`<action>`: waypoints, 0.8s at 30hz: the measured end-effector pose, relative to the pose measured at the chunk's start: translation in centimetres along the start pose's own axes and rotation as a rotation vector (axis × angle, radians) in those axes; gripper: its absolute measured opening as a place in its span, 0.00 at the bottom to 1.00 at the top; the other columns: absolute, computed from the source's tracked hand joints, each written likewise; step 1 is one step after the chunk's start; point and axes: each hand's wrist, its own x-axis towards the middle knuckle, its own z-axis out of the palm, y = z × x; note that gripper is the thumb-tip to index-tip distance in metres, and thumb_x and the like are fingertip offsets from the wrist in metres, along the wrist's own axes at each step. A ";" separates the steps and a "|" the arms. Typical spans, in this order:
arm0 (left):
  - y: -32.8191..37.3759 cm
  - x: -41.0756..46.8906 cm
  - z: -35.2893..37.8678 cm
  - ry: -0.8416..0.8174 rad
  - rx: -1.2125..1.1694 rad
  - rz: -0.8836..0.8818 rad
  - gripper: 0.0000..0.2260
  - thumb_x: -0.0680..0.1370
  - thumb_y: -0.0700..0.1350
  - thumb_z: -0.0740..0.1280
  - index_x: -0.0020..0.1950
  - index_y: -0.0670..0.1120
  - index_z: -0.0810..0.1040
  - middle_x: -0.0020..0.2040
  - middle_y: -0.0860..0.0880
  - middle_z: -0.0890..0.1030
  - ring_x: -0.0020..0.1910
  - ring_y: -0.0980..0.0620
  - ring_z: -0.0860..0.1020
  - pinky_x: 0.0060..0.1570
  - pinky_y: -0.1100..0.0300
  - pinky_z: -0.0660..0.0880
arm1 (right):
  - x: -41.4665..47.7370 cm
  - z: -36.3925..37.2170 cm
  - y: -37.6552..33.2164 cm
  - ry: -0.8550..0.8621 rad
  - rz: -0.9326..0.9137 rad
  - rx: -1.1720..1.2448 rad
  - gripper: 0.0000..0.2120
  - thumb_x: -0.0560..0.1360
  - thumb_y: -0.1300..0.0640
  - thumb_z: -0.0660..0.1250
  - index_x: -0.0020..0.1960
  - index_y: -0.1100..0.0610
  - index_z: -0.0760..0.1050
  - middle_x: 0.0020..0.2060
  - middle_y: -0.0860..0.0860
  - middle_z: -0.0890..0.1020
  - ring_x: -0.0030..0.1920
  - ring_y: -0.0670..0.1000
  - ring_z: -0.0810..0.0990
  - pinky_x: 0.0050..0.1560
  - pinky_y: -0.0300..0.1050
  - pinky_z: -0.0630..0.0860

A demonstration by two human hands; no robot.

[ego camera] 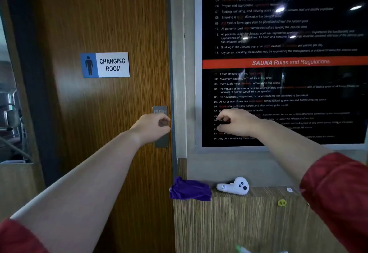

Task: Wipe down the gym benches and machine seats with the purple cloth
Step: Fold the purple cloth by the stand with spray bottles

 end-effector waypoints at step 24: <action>-7.0 -8.8 18.1 -0.312 0.002 -0.202 0.11 0.77 0.50 0.66 0.59 0.54 0.78 0.55 0.57 0.79 0.52 0.61 0.76 0.55 0.57 0.76 | -3.0 23.1 5.8 -0.321 -0.093 -0.018 0.19 0.71 0.46 0.65 0.62 0.47 0.73 0.59 0.49 0.75 0.59 0.52 0.74 0.59 0.51 0.72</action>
